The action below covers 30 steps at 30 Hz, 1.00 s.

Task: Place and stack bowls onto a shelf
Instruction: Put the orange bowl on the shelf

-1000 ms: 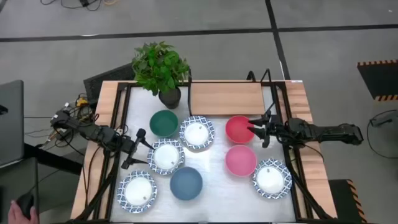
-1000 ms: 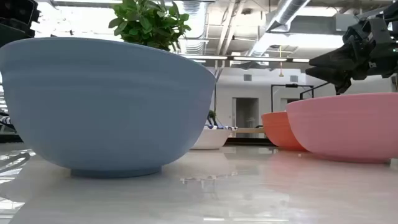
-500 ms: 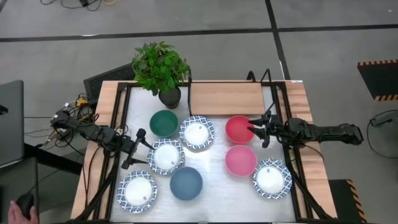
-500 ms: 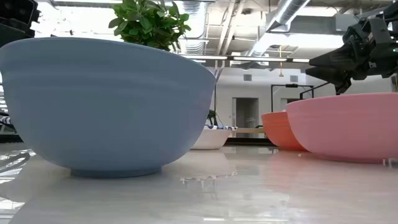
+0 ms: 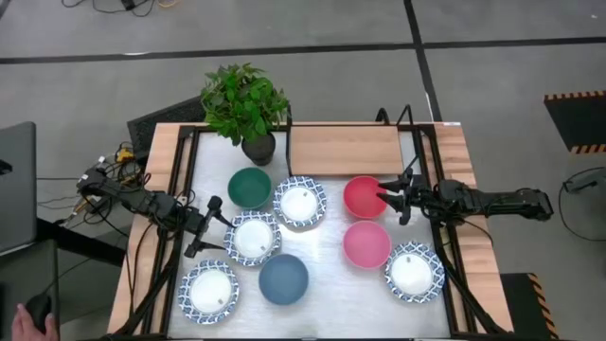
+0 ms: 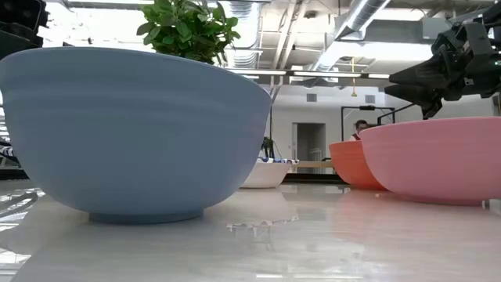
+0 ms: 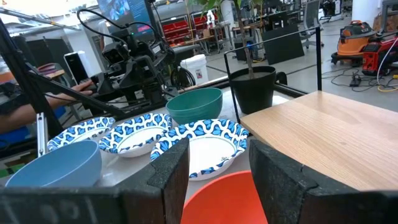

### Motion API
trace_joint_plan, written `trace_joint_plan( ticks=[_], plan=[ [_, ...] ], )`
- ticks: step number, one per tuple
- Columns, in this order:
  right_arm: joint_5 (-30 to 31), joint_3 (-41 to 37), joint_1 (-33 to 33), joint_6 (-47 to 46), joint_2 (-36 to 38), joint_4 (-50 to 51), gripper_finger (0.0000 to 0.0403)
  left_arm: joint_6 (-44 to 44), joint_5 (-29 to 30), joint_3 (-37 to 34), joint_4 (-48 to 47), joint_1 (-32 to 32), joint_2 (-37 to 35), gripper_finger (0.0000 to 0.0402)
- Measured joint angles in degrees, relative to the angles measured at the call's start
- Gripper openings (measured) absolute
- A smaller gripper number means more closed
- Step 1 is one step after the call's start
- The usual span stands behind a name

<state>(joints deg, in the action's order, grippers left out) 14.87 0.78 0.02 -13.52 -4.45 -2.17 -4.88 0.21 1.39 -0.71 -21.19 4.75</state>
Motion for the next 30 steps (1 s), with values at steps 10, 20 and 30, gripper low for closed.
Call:
trace_joint_plan(
  ticks=[10, 20, 30],
  plan=[
    [0.0, 0.0, 0.0, 0.0, 0.0, 0.0, 0.0192, 0.1, 0.0, 0.0, 0.0, 0.0, 0.0, 0.0293],
    [0.0, 0.0, 0.0, 0.0, 0.0, 0.0, 0.0192, 14.6, 1.3, 0.0, 0.1, 0.0, 0.0, 0.0293],
    [0.0, 0.0, 0.0, 0.0, 0.0, 0.0, 0.0192, 15.3, 2.1, 0.0, 0.2, 0.0, 0.0, 0.0293]
  ],
)
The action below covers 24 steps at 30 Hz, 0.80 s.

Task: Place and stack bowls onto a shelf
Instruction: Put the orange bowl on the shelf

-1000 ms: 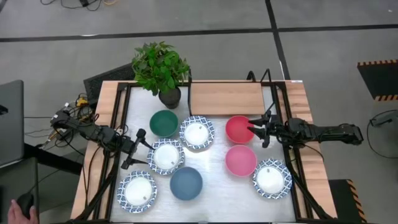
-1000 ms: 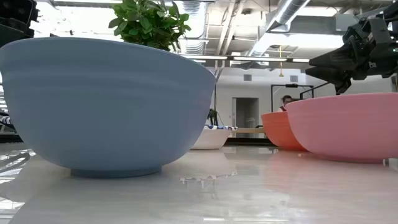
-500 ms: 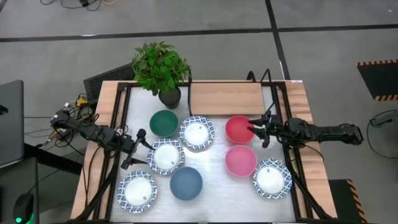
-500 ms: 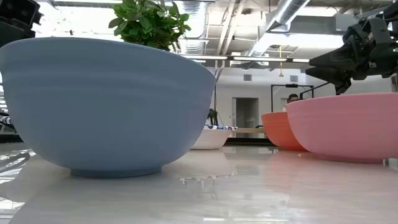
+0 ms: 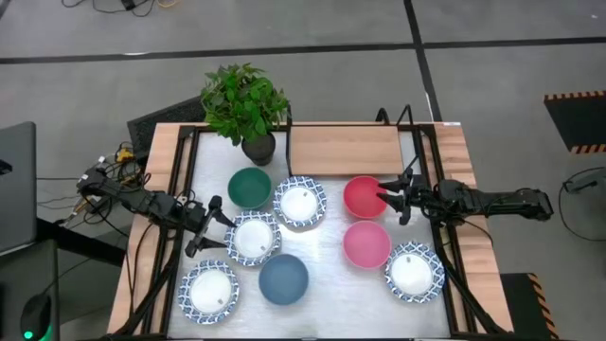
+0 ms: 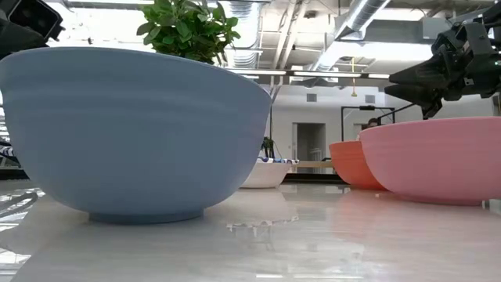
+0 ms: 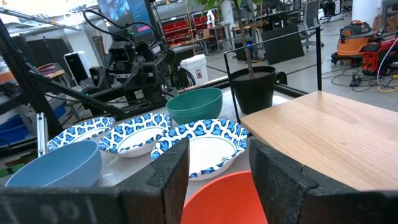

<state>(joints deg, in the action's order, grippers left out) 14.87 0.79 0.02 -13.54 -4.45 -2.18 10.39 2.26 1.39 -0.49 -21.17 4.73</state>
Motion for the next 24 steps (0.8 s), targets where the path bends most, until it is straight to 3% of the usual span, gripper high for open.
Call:
trace_joint_plan(
  ticks=[10, 18, 24],
  plan=[
    [0.0, 0.0, 0.0, 0.0, 0.0, 0.0, 0.0192, -6.1, 5.4, 0.0, 1.4, 0.0, 0.0, 0.0293],
    [0.0, 0.0, 0.0, 0.0, 0.0, 0.0, 0.0192, 6.3, 8.6, 0.0, 7.5, 0.0, 0.0, 0.0293],
    [0.0, 0.0, 0.0, 0.0, 0.0, 0.0, 0.0192, 4.6, 18.1, 0.0, 10.6, 0.0, 0.0, 0.0293]
  ],
)
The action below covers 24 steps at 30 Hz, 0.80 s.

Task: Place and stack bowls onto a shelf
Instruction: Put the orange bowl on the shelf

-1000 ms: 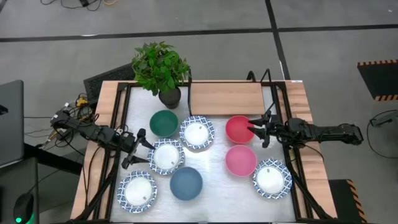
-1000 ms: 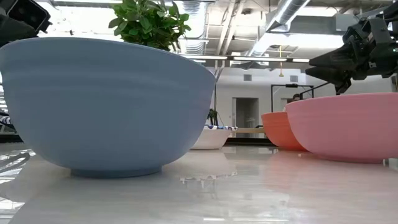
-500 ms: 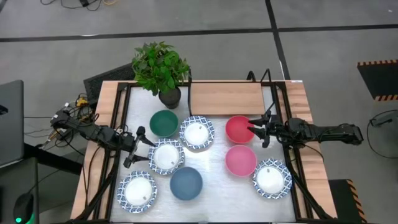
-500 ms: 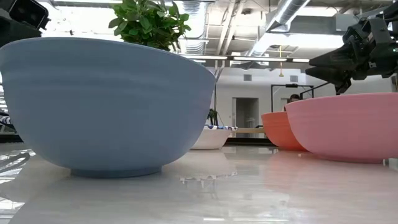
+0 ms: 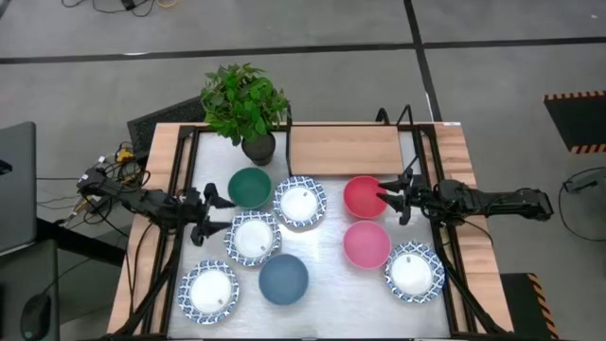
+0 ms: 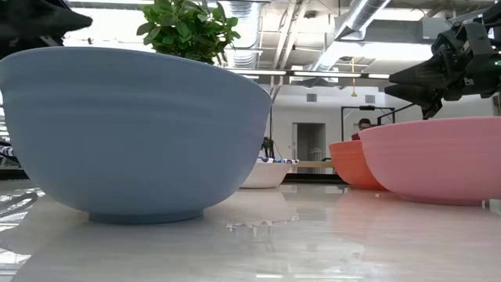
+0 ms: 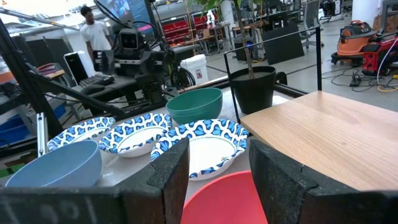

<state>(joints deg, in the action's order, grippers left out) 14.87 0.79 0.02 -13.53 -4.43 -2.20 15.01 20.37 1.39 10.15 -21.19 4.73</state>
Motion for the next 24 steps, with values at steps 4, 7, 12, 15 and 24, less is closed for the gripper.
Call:
trace_joint_plan(
  ticks=[4, 7, 12, 15, 24],
  plan=[
    [0.0, 0.0, 0.0, 0.0, 0.0, 0.0, 0.0192, 0.6, 4.7, 0.0, 0.1, 0.0, 0.0, 0.0293],
    [0.0, 0.0, 0.0, -1.2, 0.0, -1.7, 0.0192, 0.8, 8.9, 0.0, 0.0, 0.0, 0.0, 0.0293],
    [0.0, -0.1, 0.0, -10.4, 0.0, -4.8, 0.0192, 5.1, 18.1, 0.0, -0.2, 0.0, 0.0, 0.0293],
    [0.3, -0.1, 0.1, -11.3, 0.0, -4.8, 0.0192, 6.5, 21.2, 0.0, -2.1, 0.0, 0.0, 0.0293],
    [0.4, -0.1, 0.9, -11.6, -0.1, -9.9, 0.0192, 6.4, 22.5, 0.0, -2.2, 0.0, 0.0, 0.0293]
  ],
)
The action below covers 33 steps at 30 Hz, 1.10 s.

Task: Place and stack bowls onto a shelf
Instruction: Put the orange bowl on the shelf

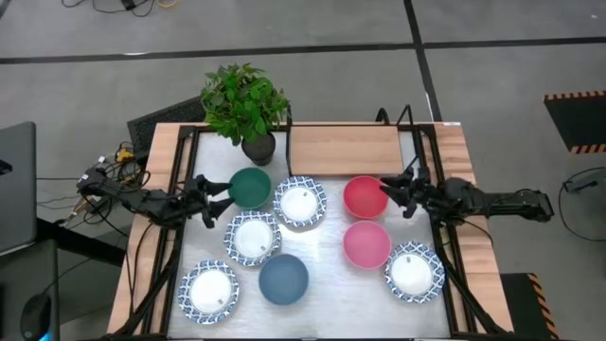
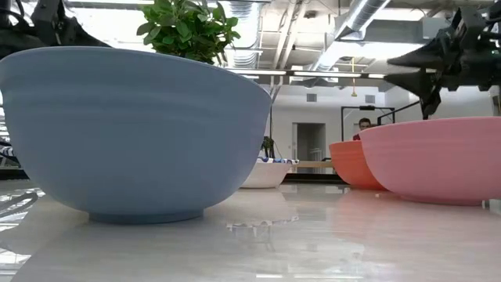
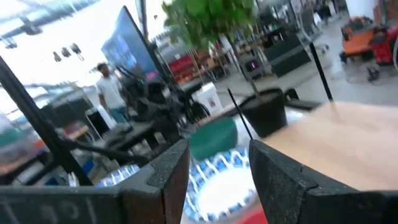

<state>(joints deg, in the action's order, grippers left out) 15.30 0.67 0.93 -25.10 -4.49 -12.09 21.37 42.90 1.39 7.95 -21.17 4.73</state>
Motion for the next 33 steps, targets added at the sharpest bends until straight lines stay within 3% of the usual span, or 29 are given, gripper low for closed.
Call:
trace_joint_plan(
  ticks=[6, 13, 19, 24, 29, 33],
  plan=[
    [0.2, 1.3, 0.0, 1.0, 0.0, -9.8, 0.0192, 0.9, -9.6, 0.2, 7.9, 0.0, 0.0, 0.0293],
    [2.7, 11.3, 0.0, 9.6, -1.9, -9.2, 0.0192, 1.7, -14.5, 8.4, 5.0, 0.0, 0.2, 0.0293],
    [2.8, 25.6, 0.0, 11.3, -9.6, 7.9, 0.0192, 2.2, -14.6, 20.6, -9.0, 0.0, 3.7, 0.0293],
    [2.8, 38.2, 0.0, 4.9, -20.5, 26.4, 0.0192, 2.5, -13.6, 29.9, -20.8, 0.0, 10.1, 0.0293],
    [2.8, 48.2, 0.0, -1.1, -31.5, 42.3, 0.0192, 2.5, -10.5, 35.8, -27.5, 0.0, 16.4, 0.0293],
    [2.8, 52.3, 0.0, -2.4, -39.0, 49.5, 0.0192, 1.8, -8.9, 37.5, -29.0, 0.0, 19.9, 0.0293]
  ],
)
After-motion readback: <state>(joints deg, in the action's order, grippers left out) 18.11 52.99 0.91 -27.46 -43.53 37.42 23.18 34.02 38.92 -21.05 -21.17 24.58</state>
